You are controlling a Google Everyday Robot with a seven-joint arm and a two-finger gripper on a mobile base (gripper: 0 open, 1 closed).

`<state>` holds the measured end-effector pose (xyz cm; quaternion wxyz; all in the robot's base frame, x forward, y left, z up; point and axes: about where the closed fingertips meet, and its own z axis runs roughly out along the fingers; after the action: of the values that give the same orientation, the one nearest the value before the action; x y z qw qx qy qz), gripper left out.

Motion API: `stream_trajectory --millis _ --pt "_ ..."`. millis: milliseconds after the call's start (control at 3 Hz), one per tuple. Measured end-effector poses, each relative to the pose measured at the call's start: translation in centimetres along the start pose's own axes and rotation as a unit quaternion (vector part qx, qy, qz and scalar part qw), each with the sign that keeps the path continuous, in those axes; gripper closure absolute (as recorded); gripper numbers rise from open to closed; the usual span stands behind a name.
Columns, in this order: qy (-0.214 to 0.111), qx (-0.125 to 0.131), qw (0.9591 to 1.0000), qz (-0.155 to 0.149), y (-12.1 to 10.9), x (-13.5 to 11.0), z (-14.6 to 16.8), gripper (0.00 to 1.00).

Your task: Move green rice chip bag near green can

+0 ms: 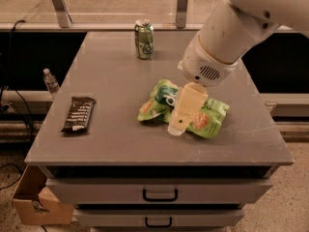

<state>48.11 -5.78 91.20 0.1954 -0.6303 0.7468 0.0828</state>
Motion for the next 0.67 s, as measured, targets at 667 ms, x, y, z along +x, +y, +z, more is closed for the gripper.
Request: stream_trajectory --millis 667 --pt "-0.002 -0.014 0.9999 0.0 -0.4 -1.1 3.9 0.18"
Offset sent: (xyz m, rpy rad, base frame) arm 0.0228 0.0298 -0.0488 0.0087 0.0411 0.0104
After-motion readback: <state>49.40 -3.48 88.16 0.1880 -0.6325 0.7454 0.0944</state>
